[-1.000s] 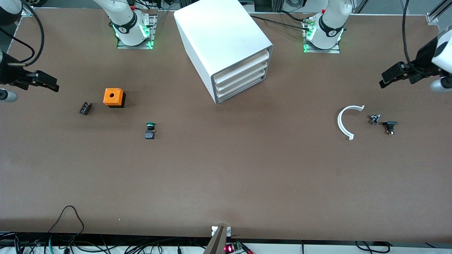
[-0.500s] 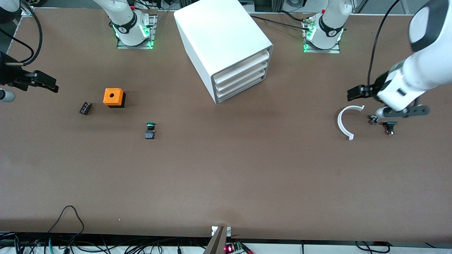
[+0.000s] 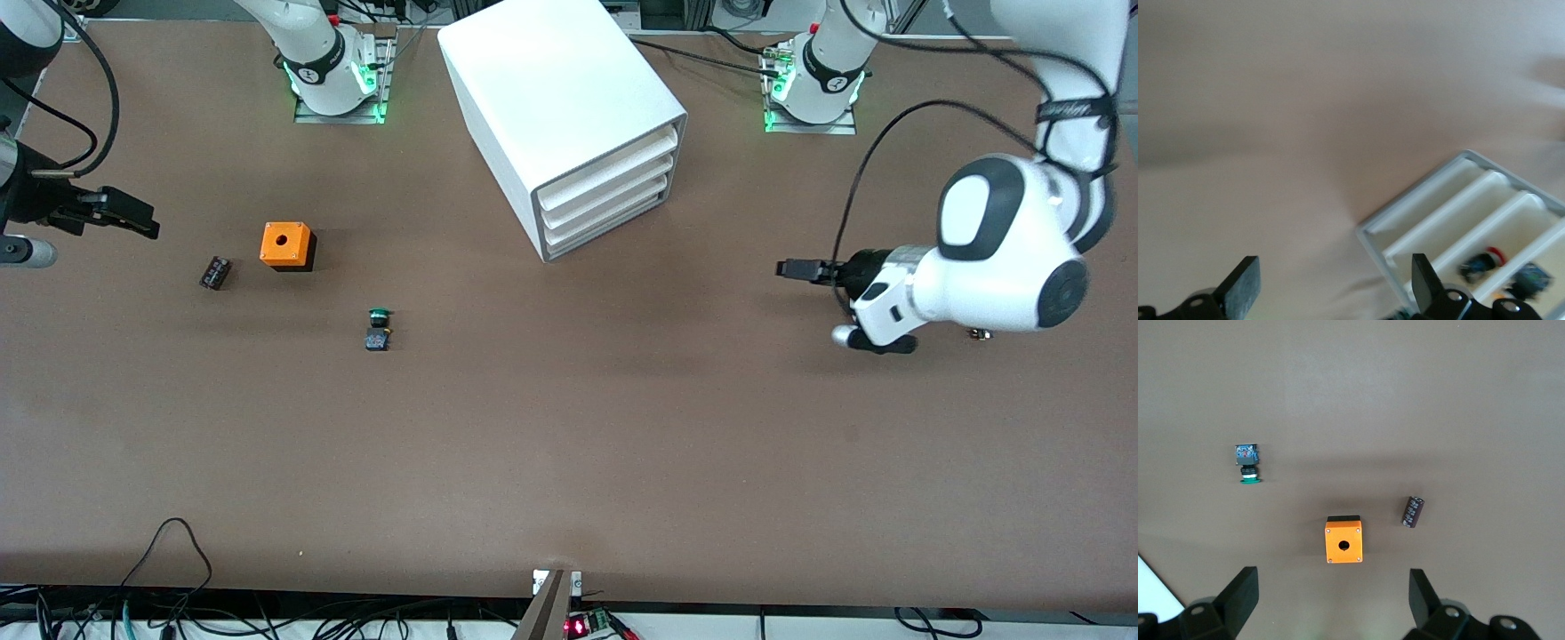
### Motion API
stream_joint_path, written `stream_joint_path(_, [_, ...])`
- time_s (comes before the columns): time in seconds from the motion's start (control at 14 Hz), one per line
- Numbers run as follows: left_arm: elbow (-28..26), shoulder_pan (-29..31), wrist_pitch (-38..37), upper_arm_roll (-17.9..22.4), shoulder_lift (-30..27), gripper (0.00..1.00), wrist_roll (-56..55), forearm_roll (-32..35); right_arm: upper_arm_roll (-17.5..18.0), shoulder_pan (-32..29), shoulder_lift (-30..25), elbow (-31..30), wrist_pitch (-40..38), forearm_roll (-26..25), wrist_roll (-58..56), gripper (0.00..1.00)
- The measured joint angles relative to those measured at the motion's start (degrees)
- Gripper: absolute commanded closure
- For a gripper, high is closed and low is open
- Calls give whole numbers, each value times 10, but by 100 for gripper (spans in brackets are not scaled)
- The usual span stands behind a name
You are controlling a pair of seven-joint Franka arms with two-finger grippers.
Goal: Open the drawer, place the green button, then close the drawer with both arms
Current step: 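Reach the left gripper to the drawer handle while the right gripper reaches the button, then pull the drawer open with the left gripper while the right gripper grasps the button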
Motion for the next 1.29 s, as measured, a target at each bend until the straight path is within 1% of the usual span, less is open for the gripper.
stream_joint_path(0.14, [-34,-2,2,-1,26,0,32,-84,0,0,7,0,-1,0,0,0])
stream_joint_path(0.36, [-80,-22,8,-2,61,0,126,-173,0,0,16,-5,1,0,0,0])
stream_joint_path(0.43, [-95,-36,19,-2,75,0,160,-205,-1,0,14,-13,9,0,0,0])
stream_joint_path(0.57, [-121,-72,51,-3,105,0,232,-262,-3,-1,-5,-57,58,1,0,0])
stream_joint_path(0.71, [-131,-107,76,-4,130,0,282,-296,-5,-1,-35,-110,91,1,1,0])
stream_joint_path(0.79, [-133,-120,82,-5,139,0,294,-314,-5,-1,-43,-123,97,1,1,0])
stream_joint_path(0.93, [-136,-138,84,-12,152,0,308,-348,-3,0,-42,-130,102,10,1,0])
stream_joint_path(1.07, [-145,-145,95,-26,159,2,315,-366,5,10,-29,-129,115,41,1,0])
stream_joint_path(1.21, [-158,-146,109,-43,160,17,319,-370,10,38,-4,-124,144,55,2,0])
stream_joint_path(1.29, [-164,-146,118,-51,160,32,319,-371,12,55,15,-115,159,56,7,0])
